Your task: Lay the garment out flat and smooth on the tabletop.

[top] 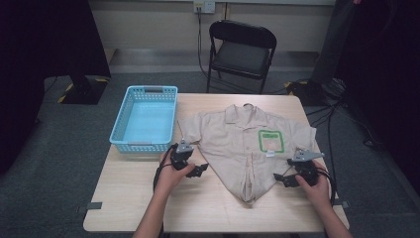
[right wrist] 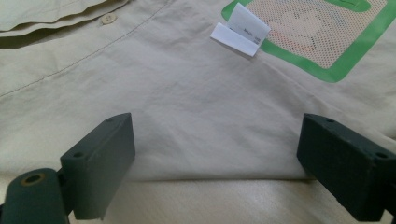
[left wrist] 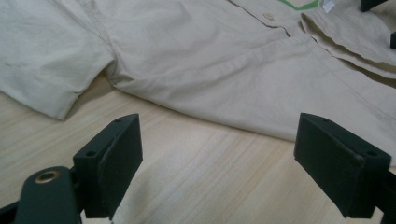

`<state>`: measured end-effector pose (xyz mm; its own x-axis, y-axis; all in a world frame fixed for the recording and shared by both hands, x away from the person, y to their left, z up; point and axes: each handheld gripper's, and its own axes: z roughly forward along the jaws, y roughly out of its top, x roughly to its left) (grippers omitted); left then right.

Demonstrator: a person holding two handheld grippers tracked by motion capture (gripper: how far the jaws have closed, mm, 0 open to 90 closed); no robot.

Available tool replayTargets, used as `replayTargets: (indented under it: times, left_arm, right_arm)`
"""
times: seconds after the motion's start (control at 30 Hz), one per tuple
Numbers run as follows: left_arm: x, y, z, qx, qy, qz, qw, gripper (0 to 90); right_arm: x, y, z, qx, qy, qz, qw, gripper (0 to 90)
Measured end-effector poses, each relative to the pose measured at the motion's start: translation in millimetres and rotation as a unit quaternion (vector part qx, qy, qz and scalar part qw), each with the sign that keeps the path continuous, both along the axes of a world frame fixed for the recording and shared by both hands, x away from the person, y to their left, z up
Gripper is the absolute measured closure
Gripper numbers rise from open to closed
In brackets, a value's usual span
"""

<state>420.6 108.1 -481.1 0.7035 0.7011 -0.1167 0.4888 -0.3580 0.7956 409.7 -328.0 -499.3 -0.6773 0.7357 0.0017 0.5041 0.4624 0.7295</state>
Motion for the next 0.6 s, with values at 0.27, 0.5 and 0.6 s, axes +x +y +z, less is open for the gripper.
replayTargets:
  times: [0.27,0.5,0.6]
  left_arm:
    - [-7.3,0.6,-7.5,0.009,0.006,-0.002,0.9999,15.3]
    - [-11.6,1.5,-13.9,0.018,0.009,-0.004,0.9998,15.3]
    - [-12.3,2.3,-16.6,0.023,0.011,-0.005,0.9997,15.3]
  right_arm:
    - [0.0,0.0,0.0,0.0,0.0,0.0,1.0,10.5]
    - [0.0,0.0,0.0,0.0,0.0,0.0,1.0,10.5]
    - [0.0,0.0,0.0,0.0,0.0,0.0,1.0,10.5]
